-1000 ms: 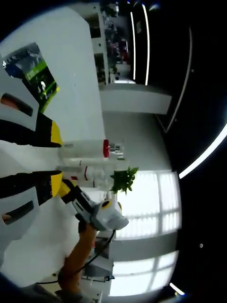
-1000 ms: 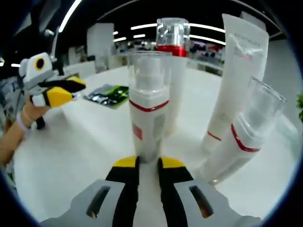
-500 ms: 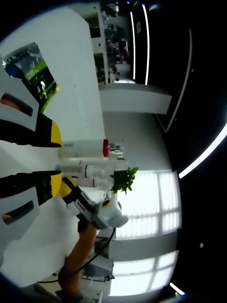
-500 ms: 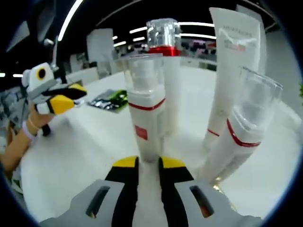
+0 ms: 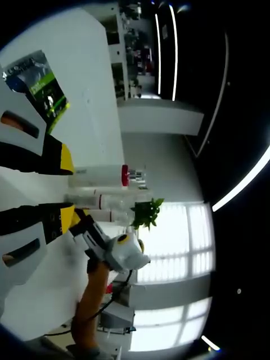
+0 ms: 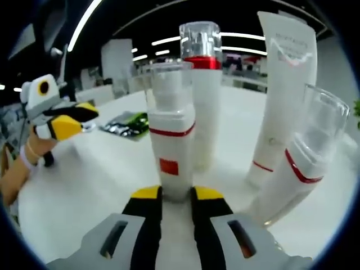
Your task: Arrange the skincare products in the storage area until every visible bottle or jar stands upright without overlapping.
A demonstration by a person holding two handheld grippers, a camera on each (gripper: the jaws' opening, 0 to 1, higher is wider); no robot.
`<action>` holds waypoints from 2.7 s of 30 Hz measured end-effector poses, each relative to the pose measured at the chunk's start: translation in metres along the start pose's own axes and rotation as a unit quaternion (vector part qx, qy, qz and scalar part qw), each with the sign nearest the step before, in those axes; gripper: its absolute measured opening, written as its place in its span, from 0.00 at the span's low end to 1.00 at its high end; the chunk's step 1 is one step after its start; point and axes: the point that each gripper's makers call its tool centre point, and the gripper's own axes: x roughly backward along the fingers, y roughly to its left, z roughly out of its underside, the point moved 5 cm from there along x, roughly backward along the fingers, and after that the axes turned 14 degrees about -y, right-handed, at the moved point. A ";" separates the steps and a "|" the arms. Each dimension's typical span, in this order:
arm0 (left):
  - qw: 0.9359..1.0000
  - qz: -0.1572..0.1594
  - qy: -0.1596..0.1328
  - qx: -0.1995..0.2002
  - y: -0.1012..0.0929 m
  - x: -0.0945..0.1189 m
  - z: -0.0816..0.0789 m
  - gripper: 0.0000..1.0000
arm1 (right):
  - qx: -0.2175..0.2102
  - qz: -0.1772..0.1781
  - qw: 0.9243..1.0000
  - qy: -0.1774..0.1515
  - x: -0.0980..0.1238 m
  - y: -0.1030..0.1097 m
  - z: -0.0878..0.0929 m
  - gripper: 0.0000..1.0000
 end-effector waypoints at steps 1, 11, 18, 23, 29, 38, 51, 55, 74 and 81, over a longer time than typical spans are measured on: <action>1.000 0.000 0.000 0.000 0.000 0.000 0.000 0.20 | 0.000 -0.001 1.000 0.001 0.001 0.001 0.000 0.19; 1.000 -0.001 -0.001 0.000 0.002 0.000 -0.001 0.20 | 0.022 0.024 0.999 0.018 0.004 0.001 -0.001 0.18; 1.000 -0.001 -0.001 0.001 0.003 -0.001 -0.001 0.20 | 0.022 0.012 1.000 0.015 0.004 0.005 -0.002 0.21; 1.000 -0.001 -0.002 0.001 0.003 0.000 -0.002 0.20 | 0.019 0.005 1.000 0.024 0.008 0.008 -0.002 0.18; 1.000 -0.002 -0.004 0.002 0.003 -0.001 -0.002 0.20 | 0.004 -0.006 1.000 0.030 0.012 0.008 -0.002 0.16; 1.000 -0.002 -0.002 0.002 0.003 -0.001 -0.001 0.20 | 0.016 0.026 1.000 0.000 0.002 0.009 -0.005 0.41; 1.000 -0.003 -0.004 0.003 0.001 0.000 -0.001 0.20 | 0.022 0.094 0.994 -0.056 -0.009 0.008 -0.014 0.23; 1.000 -0.002 -0.005 0.005 0.000 0.000 -0.001 0.20 | 0.016 0.092 0.994 -0.053 -0.011 0.010 -0.013 0.22; 1.000 -0.003 -0.008 0.009 0.003 0.000 -0.002 0.20 | -0.001 0.107 0.993 -0.042 -0.005 -0.001 -0.013 0.21; 1.000 -0.004 -0.008 0.011 0.004 0.000 -0.002 0.20 | 0.001 0.103 0.994 -0.038 -0.004 0.001 -0.012 0.22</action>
